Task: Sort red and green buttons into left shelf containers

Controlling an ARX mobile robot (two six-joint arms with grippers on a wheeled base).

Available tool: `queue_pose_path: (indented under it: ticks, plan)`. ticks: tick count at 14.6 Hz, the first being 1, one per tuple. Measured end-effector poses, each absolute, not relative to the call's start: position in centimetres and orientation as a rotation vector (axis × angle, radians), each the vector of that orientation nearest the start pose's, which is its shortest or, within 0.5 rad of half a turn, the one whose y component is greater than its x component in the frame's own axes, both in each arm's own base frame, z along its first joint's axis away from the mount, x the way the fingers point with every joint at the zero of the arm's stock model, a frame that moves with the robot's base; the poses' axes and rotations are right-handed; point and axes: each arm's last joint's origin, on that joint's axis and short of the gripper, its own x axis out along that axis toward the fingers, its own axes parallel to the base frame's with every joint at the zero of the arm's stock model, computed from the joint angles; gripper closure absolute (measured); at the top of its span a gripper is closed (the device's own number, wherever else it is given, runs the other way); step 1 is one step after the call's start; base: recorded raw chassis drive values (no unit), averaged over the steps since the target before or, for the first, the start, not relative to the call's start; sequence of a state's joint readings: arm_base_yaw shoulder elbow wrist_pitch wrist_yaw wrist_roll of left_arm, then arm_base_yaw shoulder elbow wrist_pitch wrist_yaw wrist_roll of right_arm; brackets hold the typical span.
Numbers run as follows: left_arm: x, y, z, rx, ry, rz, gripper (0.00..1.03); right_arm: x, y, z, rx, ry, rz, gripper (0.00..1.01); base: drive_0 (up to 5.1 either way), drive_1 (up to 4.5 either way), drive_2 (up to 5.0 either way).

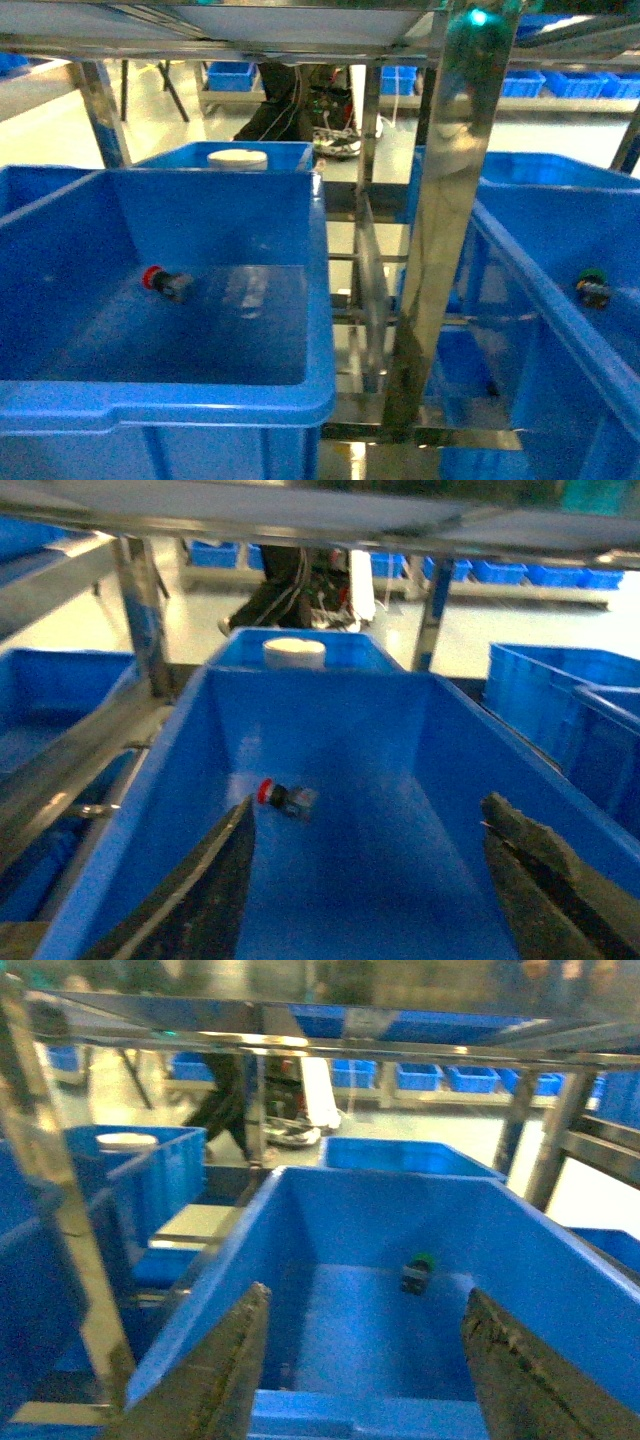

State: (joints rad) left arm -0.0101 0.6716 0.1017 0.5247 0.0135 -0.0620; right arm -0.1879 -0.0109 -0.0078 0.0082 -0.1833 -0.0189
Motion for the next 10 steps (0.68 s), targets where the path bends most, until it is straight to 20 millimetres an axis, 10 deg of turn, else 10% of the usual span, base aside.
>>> queue_pose_path:
  ticks: [5, 10]
  plan:
    - [13.4, 0.0, 17.7, -0.018, 0.014, 0.0, 0.98, 9.7, 0.0, 16.2, -0.009, 0.004, 0.0, 0.99, 0.0, 0.0, 0.0]
    - [12.3, 0.0, 17.0, -0.016, -0.007, 0.001, 1.01, 9.7, 0.0, 16.7, -0.008, -0.005, 0.002, 0.99, 0.0, 0.0, 0.0]
